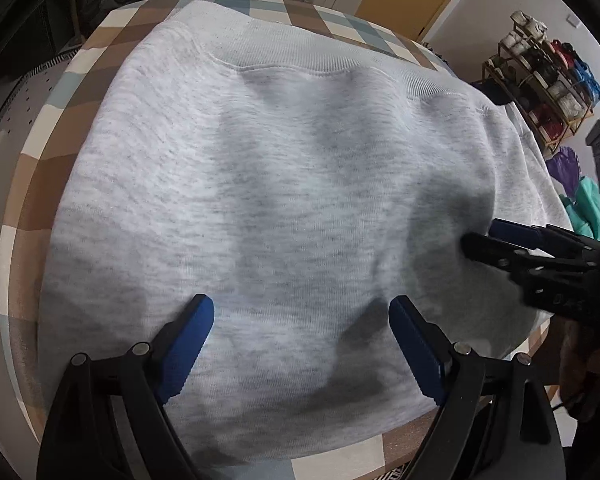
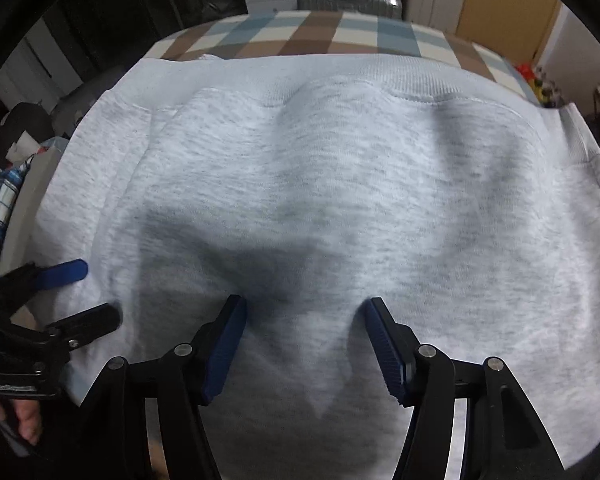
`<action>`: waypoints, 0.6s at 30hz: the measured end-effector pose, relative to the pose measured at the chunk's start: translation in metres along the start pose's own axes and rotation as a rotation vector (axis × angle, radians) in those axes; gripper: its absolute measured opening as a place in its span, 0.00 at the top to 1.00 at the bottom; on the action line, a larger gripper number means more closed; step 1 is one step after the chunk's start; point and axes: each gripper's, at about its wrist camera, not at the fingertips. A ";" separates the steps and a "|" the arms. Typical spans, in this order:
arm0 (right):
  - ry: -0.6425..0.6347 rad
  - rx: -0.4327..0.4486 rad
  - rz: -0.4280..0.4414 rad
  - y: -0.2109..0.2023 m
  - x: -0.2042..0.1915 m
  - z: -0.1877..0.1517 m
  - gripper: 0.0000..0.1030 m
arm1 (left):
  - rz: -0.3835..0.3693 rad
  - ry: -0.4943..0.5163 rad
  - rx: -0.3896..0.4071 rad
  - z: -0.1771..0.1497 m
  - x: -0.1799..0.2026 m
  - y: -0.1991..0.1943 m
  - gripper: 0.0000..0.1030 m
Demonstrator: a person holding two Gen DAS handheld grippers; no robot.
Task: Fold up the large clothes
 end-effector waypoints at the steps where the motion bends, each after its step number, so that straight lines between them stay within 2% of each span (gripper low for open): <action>1: 0.002 0.018 0.018 -0.008 -0.001 0.005 0.56 | -0.002 -0.005 -0.002 0.000 0.001 0.000 0.16; 4: -0.036 0.110 0.023 -0.027 -0.016 0.025 0.57 | -0.007 -0.015 -0.007 -0.001 0.000 -0.002 0.16; 7: -0.062 0.072 0.006 -0.006 -0.036 0.043 0.57 | -0.001 -0.024 -0.001 0.001 0.000 -0.002 0.16; 10: -0.122 0.026 -0.154 0.045 -0.048 0.045 0.68 | 0.007 -0.036 0.012 -0.001 -0.005 -0.006 0.16; 11: -0.165 0.065 -0.186 0.048 -0.053 0.042 0.68 | -0.003 -0.044 0.015 -0.003 -0.008 -0.007 0.16; 12: -0.216 0.078 -0.232 0.051 -0.062 0.040 0.68 | -0.010 -0.048 0.016 0.000 -0.006 -0.005 0.16; 13: -0.219 0.074 -0.239 0.046 -0.062 0.037 0.68 | -0.018 -0.056 0.016 0.000 -0.007 -0.005 0.16; 16: -0.182 0.044 -0.123 0.022 -0.046 0.044 0.71 | -0.025 -0.068 0.015 0.002 -0.006 -0.005 0.16; 17: -0.162 0.061 -0.087 0.010 -0.036 0.047 0.77 | -0.018 -0.066 0.014 0.001 -0.004 -0.005 0.16; 18: -0.145 0.090 -0.080 -0.001 -0.026 0.050 0.77 | -0.009 -0.065 0.015 0.003 -0.002 -0.005 0.16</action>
Point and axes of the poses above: each gripper's, at about its wrist camera, not at the fingertips, and y roughly the way its jaws point, x to its right, z to its top, and after that the axes turned 11 degrees about y, right-handed
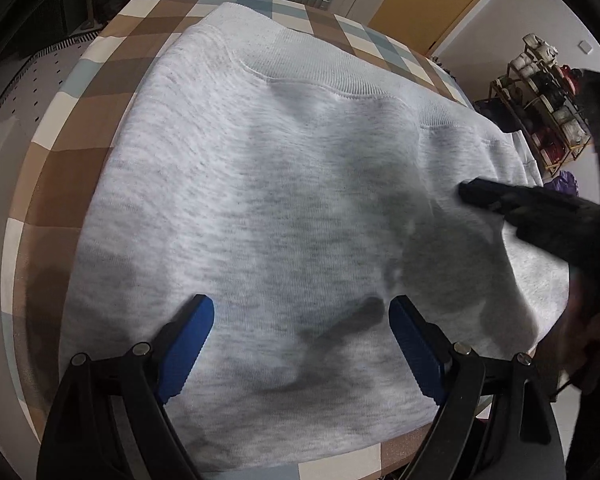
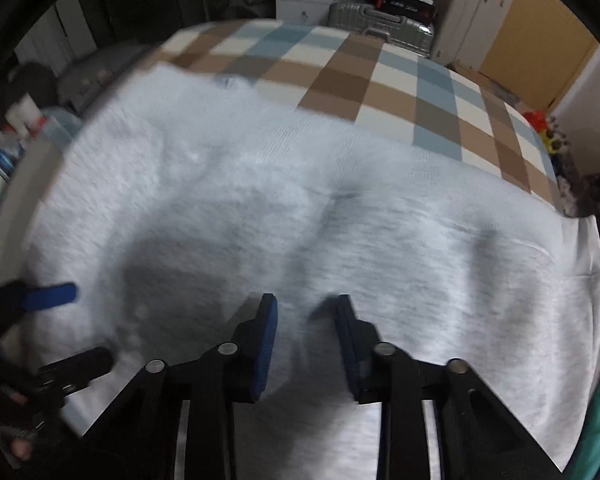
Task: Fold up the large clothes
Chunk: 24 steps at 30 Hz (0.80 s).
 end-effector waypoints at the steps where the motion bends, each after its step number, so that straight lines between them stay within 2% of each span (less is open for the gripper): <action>1: 0.025 0.047 -0.030 -0.013 0.017 0.004 0.77 | 0.009 0.002 0.002 0.002 0.004 0.001 0.16; 3: 0.085 0.084 -0.076 -0.024 0.052 0.010 0.74 | 0.035 0.013 0.007 0.004 0.009 0.002 0.16; 5: 0.149 0.052 -0.096 -0.017 0.084 0.016 0.74 | 0.059 0.025 0.016 0.005 0.013 0.002 0.16; 7: 0.237 -0.024 -0.101 0.005 0.116 0.013 0.75 | 0.069 0.027 0.023 0.009 0.015 0.004 0.16; 8: 0.250 -0.090 -0.124 0.027 0.125 0.008 0.84 | 0.071 0.019 0.034 0.010 0.015 0.003 0.16; 9: 0.218 -0.138 -0.164 0.044 0.124 0.003 0.95 | 0.071 0.010 0.052 0.011 0.016 0.001 0.16; 10: 0.192 -0.095 -0.177 0.042 0.120 0.002 0.95 | 0.059 -0.003 0.090 0.013 0.017 -0.004 0.16; 12: 0.163 -0.096 -0.215 0.039 0.111 0.004 0.95 | 0.014 -0.010 0.153 0.015 0.021 -0.015 0.16; 14: 0.150 -0.137 -0.180 0.031 0.111 0.009 0.95 | -0.027 -0.003 0.228 0.018 0.029 -0.026 0.16; 17: 0.188 -0.057 -0.113 -0.005 0.124 0.020 0.95 | -0.074 0.052 0.280 0.028 0.049 -0.028 0.16; 19: 0.203 0.046 -0.116 -0.031 0.136 0.029 0.91 | -0.078 0.099 0.277 0.033 0.063 -0.022 0.16; 20: 0.206 0.065 -0.143 -0.034 0.143 0.033 0.89 | -0.070 0.128 0.259 0.036 0.072 -0.014 0.16; 22: 0.228 0.036 -0.205 -0.021 0.160 0.039 0.89 | -0.056 0.154 0.211 0.041 0.081 0.002 0.16; 24: 0.270 -0.041 -0.247 0.005 0.182 0.035 0.89 | -0.063 0.151 0.171 0.046 0.084 0.017 0.16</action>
Point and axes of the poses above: each gripper's, at about its wrist camera, not at the fingertips, and y roughly the way its jaws point, x to its right, z to its top, and after that the axes turned 11 degrees about y, right-handed
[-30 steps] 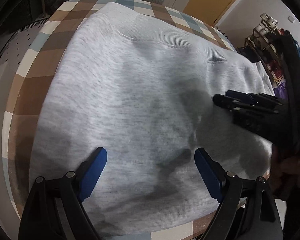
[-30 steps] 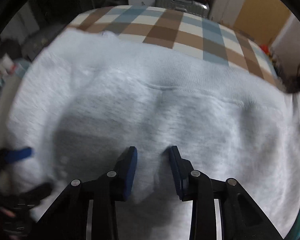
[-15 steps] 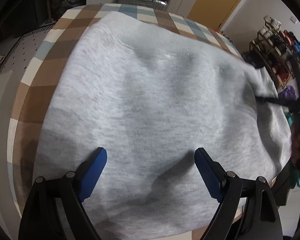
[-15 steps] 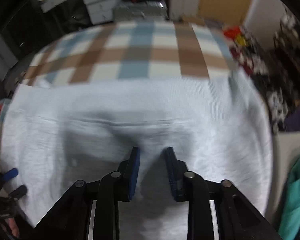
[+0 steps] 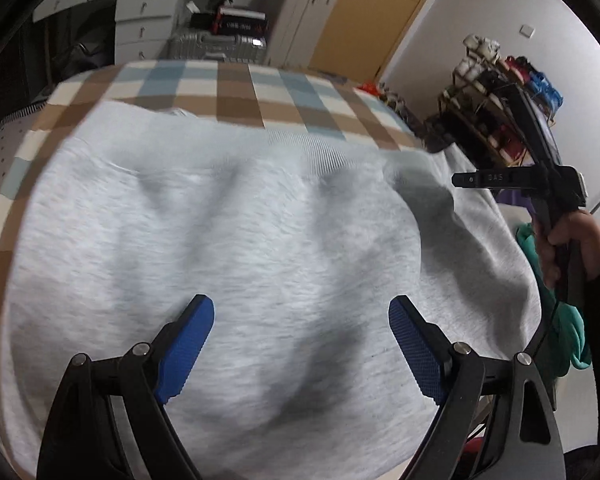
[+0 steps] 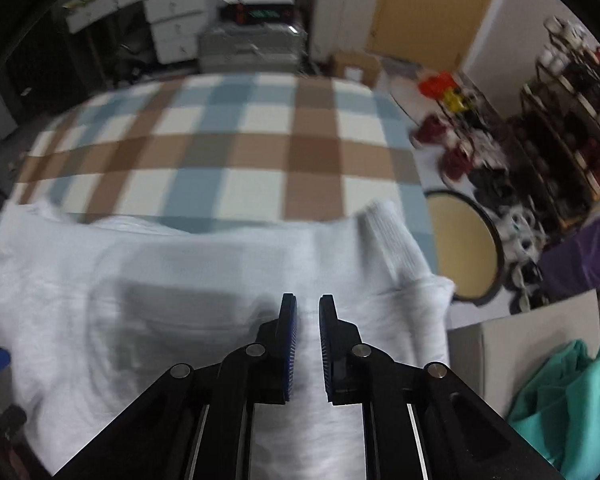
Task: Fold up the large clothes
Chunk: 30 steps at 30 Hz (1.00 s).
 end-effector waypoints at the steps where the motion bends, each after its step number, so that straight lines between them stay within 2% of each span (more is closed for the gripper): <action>1: 0.017 -0.052 -0.034 0.020 0.008 -0.002 0.89 | 0.002 -0.020 -0.014 0.002 -0.001 0.007 0.16; 2: 0.024 -0.073 -0.020 0.033 0.015 -0.002 0.95 | 0.005 -0.045 -0.020 0.003 -0.003 0.011 0.16; 3: 0.036 -0.059 0.026 0.038 0.022 -0.008 0.95 | 0.005 -0.056 -0.026 0.004 -0.004 0.012 0.16; 4: 0.040 -0.041 0.036 0.033 0.025 -0.011 0.95 | 0.008 -0.064 -0.038 0.005 -0.005 0.015 0.16; 7: 0.031 -0.058 0.041 0.022 0.028 -0.010 0.95 | 0.022 -0.053 -0.060 0.009 -0.004 0.019 0.16; 9: 0.029 -0.029 0.082 -0.006 0.031 -0.022 0.89 | 0.032 -0.046 -0.061 0.007 -0.001 0.018 0.16; 11: 0.013 0.000 0.147 -0.022 0.030 -0.029 0.90 | 0.035 -0.038 -0.060 0.006 0.001 0.014 0.16; 13: -0.048 0.033 0.238 -0.059 0.019 -0.058 0.89 | 0.028 -0.030 -0.062 0.004 0.002 0.013 0.16; 14: -0.080 0.043 0.271 -0.074 0.013 -0.075 0.85 | 0.020 -0.027 -0.060 0.002 0.003 0.010 0.16; 15: -0.101 0.046 0.299 -0.084 0.009 -0.086 0.75 | 0.015 -0.021 -0.059 0.001 0.005 0.008 0.16; 17: -0.143 0.032 0.380 -0.101 -0.008 -0.120 0.61 | 0.030 0.013 -0.058 -0.004 0.009 0.003 0.16; 19: -0.178 -0.003 0.440 -0.102 -0.026 -0.148 0.61 | 0.072 0.036 -0.063 -0.006 0.008 0.004 0.16; 21: -0.232 -0.013 0.411 -0.094 -0.049 -0.168 0.63 | 0.118 0.051 -0.096 -0.011 0.005 0.008 0.15; 24: -0.284 -0.034 0.244 -0.054 -0.069 -0.195 0.63 | 0.141 0.071 -0.118 -0.019 -0.001 0.010 0.16; 25: -0.294 -0.030 0.217 -0.042 -0.071 -0.201 0.63 | 0.155 0.112 -0.121 -0.021 0.001 0.012 0.15; 27: -0.304 0.036 0.203 -0.041 -0.075 -0.209 0.62 | 0.211 0.195 -0.123 -0.025 0.010 0.015 0.15; 29: -0.288 -0.003 0.148 -0.047 -0.083 -0.205 0.63 | 0.261 0.214 -0.116 -0.024 0.014 0.013 0.14; 30: -0.260 -0.013 0.154 -0.054 -0.085 -0.201 0.64 | 0.265 0.202 -0.118 -0.023 0.012 0.011 0.15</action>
Point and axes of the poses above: each gripper's, at about its wrist camera, not at the fingertips, and y roughly the way its jaws point, x to its right, z to its top, and after that the axes turned 11 degrees about y, right-handed
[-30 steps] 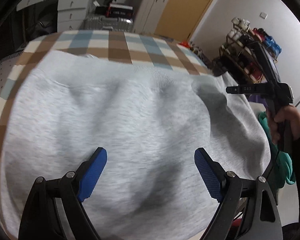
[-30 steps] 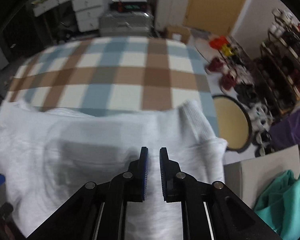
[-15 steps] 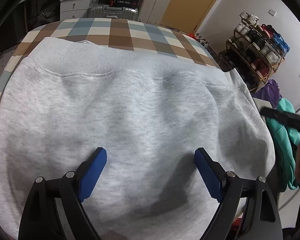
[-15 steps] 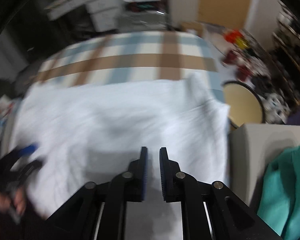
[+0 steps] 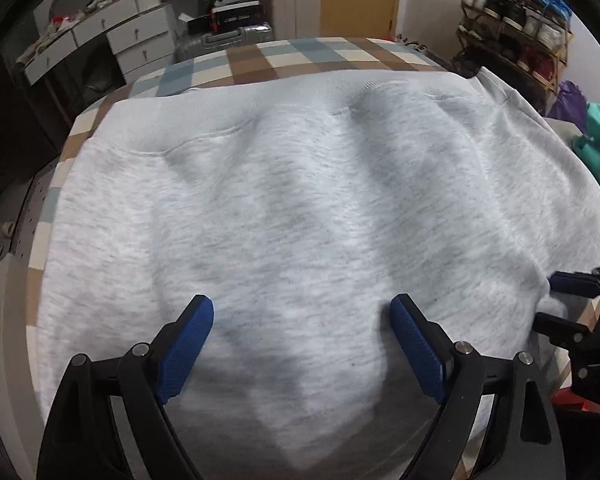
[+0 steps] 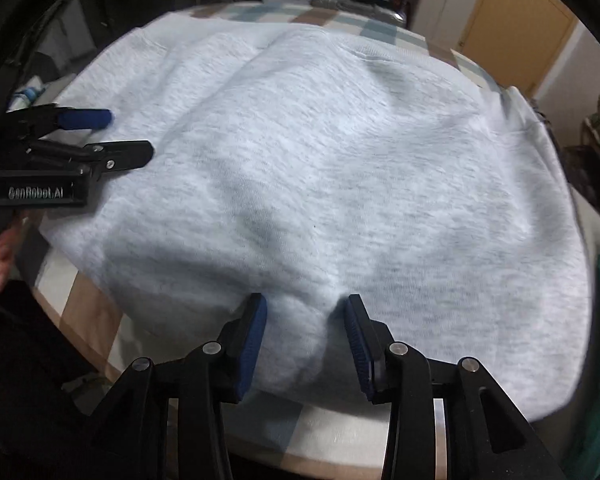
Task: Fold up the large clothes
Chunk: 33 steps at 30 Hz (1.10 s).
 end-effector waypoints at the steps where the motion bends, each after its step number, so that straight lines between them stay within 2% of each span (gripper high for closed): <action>1: 0.032 0.025 0.049 -0.011 -0.002 0.004 0.67 | -0.002 -0.025 -0.004 0.000 -0.006 -0.003 0.15; 4: 0.062 0.105 0.177 -0.037 -0.021 0.015 0.67 | -0.050 -0.096 0.018 -0.003 -0.032 -0.016 0.15; 6: 0.031 0.113 0.215 -0.039 -0.046 0.022 0.67 | -0.064 -0.137 0.026 -0.010 -0.051 -0.021 0.15; 8: -0.001 0.105 0.199 -0.025 -0.067 0.024 0.67 | -0.045 -0.200 0.017 -0.019 -0.075 -0.024 0.15; 10: -0.028 0.065 0.130 -0.001 -0.081 0.024 0.66 | -0.042 -0.264 -0.021 -0.029 -0.098 -0.019 0.15; 13: -0.043 0.123 0.099 0.008 -0.082 0.017 0.65 | -0.123 -0.320 -0.071 -0.041 -0.117 -0.006 0.15; 15: -0.024 0.134 0.097 0.006 -0.082 0.013 0.65 | -0.092 -0.296 -0.088 -0.041 -0.119 0.000 0.15; 16: -0.016 0.140 0.100 0.006 -0.080 0.011 0.65 | -0.039 -0.275 -0.117 -0.041 -0.117 0.006 0.15; 19: -0.019 0.154 0.123 -0.004 -0.073 0.008 0.66 | -0.015 -0.282 -0.131 -0.036 -0.114 0.008 0.15; 21: 0.028 0.175 0.158 -0.023 -0.054 0.006 0.69 | -0.021 -0.299 -0.096 -0.035 -0.116 -0.003 0.15; 23: 0.070 0.228 0.125 -0.040 -0.024 0.003 0.69 | -0.026 -0.325 -0.038 -0.038 -0.119 -0.022 0.17; 25: 0.099 0.242 0.072 -0.047 0.004 -0.001 0.67 | -0.099 -0.344 0.080 -0.041 -0.117 -0.048 0.17; 27: 0.147 0.219 0.013 -0.045 0.037 -0.005 0.67 | -0.175 -0.322 0.122 -0.039 -0.107 -0.057 0.17; 30: 0.257 0.110 -0.040 -0.023 0.086 -0.012 0.69 | -0.233 -0.245 0.051 -0.031 -0.087 -0.040 0.17; 31: 0.277 0.091 -0.022 -0.015 0.098 -0.017 0.74 | -0.225 -0.201 -0.002 -0.028 -0.080 -0.027 0.17; 33: 0.306 0.066 -0.005 0.000 0.108 -0.027 0.74 | -0.160 -0.132 -0.103 -0.026 -0.066 -0.003 0.17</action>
Point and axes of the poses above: each gripper's, at about its wrist camera, not at the fingertips, and y roughly the way its jaws point, x to its right, z to its top, and after that the axes turned 11 degrees about y, right-handed
